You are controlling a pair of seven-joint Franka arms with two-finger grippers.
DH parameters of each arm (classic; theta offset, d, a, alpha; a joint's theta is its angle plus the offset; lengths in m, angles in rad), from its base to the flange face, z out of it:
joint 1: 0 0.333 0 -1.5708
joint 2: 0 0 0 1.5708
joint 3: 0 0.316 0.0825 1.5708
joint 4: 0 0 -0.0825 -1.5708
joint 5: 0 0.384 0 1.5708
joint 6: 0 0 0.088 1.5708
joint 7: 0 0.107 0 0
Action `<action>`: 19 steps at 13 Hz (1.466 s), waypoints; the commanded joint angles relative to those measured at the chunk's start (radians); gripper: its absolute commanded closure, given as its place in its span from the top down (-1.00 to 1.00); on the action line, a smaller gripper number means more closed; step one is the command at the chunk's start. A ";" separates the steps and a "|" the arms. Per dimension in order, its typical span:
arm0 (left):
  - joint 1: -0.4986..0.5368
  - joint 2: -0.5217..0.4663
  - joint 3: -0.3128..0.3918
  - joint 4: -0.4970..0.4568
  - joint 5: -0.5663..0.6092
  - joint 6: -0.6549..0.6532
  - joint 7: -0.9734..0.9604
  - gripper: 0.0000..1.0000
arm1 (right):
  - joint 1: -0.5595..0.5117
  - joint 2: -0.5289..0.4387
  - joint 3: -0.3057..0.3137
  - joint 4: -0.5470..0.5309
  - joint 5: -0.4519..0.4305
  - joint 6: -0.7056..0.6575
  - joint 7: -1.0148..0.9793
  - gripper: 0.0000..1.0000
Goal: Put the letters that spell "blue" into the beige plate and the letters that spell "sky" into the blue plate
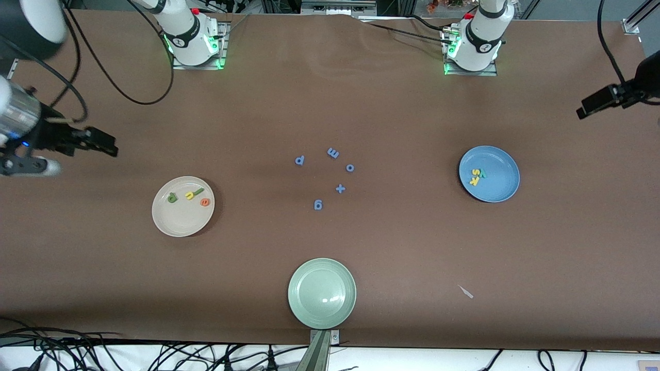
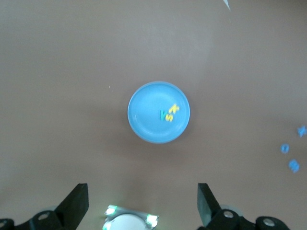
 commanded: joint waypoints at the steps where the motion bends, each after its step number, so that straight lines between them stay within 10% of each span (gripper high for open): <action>1: -0.011 -0.002 0.010 0.042 -0.026 -0.052 0.064 1.00 | -0.071 -0.064 0.097 -0.077 -0.020 -0.028 -0.001 0.99; 4: -0.014 -0.023 0.001 0.049 -0.025 -0.052 0.063 1.00 | -0.182 -0.055 0.190 -0.068 -0.015 -0.021 -0.009 0.99; 19: 0.006 -0.017 -0.076 -0.056 -0.025 0.123 0.179 0.99 | -0.187 -0.040 0.189 0.018 -0.046 -0.093 -0.017 0.99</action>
